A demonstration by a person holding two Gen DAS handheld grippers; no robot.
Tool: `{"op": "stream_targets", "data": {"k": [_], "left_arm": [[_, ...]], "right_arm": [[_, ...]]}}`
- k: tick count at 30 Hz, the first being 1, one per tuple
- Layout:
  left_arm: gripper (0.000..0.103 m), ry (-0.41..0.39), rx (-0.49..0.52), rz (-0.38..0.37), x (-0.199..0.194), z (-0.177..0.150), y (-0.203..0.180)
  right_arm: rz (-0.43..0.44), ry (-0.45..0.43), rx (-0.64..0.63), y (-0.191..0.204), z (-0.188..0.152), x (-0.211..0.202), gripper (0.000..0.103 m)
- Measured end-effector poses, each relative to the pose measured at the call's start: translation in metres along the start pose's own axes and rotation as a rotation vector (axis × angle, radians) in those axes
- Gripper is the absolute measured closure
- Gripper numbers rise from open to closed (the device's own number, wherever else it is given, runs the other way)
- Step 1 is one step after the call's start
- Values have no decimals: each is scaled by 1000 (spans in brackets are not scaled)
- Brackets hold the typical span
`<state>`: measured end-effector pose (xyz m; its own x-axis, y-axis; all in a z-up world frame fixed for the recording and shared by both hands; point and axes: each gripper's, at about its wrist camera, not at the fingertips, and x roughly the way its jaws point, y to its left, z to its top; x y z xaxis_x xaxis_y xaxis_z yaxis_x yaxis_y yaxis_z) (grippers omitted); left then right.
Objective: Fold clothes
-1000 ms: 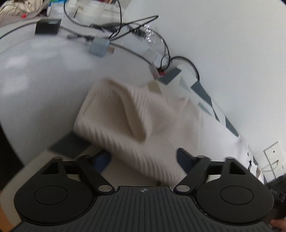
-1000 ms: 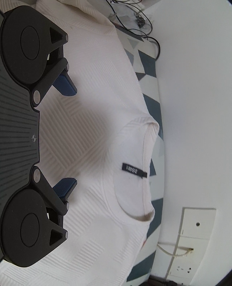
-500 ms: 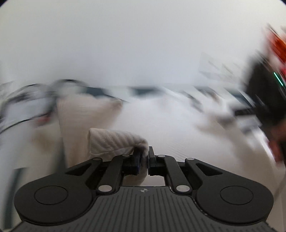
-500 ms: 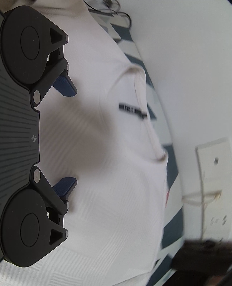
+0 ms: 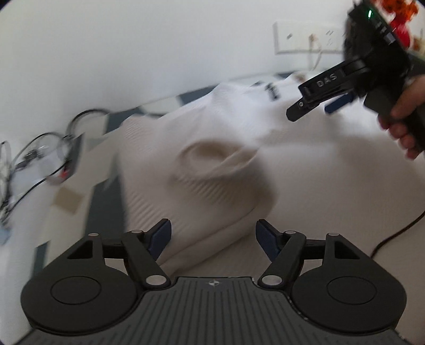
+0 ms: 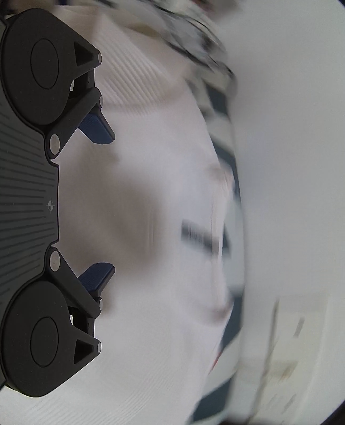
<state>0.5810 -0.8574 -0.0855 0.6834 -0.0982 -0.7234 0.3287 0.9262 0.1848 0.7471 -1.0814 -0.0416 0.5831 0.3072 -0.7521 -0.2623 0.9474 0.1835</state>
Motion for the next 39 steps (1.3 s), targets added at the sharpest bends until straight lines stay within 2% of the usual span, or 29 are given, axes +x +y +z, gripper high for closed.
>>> {"op": "stream_targets", "data": {"k": [3,5,6,9,10,11,15,17,21,25,27,29,33,36,37,39], "left_arm": [[28,20,-17,42,-1,-10,12],[25,16,-28,74,-3,-14,19],[24,14,-36,91,-5,-17,22],[22,9,-78,138,-5,-21,35],[22,6,-99,155,-4,-23,40],[22,5,-123,171,-3,-25,45],[22,3,-213,222,-3,-34,63],[15,3,-234,228,-2,-36,69],[11,4,-226,236,-1,-38,75],[11,11,-219,228,-1,-39,76],[11,12,-211,222,-2,-40,76],[11,13,-206,215,-2,-41,76],[11,25,-239,166,-3,-41,80],[11,30,-231,90,-3,-39,75],[11,29,-211,78,-2,-38,71],[10,23,-175,75,-2,-37,64]], "right_arm": [[47,-4,-219,43,-5,11,10],[55,-18,-273,60,-6,18,16],[54,-18,-275,65,-5,23,23],[52,-42,-197,64,2,30,35],[49,-60,-158,60,5,29,46],[47,-77,-117,55,8,28,52],[44,-129,-12,37,12,25,51],[68,-101,-44,38,8,26,51],[51,-93,-158,49,-6,26,47],[49,-113,-126,43,-6,27,53],[64,-119,-90,36,1,31,78],[73,-131,-56,28,9,33,98],[34,-204,0,13,27,23,98],[-9,-208,38,-3,37,19,96],[-12,-188,47,-7,39,20,92],[-6,-156,56,-11,39,19,56]]}}
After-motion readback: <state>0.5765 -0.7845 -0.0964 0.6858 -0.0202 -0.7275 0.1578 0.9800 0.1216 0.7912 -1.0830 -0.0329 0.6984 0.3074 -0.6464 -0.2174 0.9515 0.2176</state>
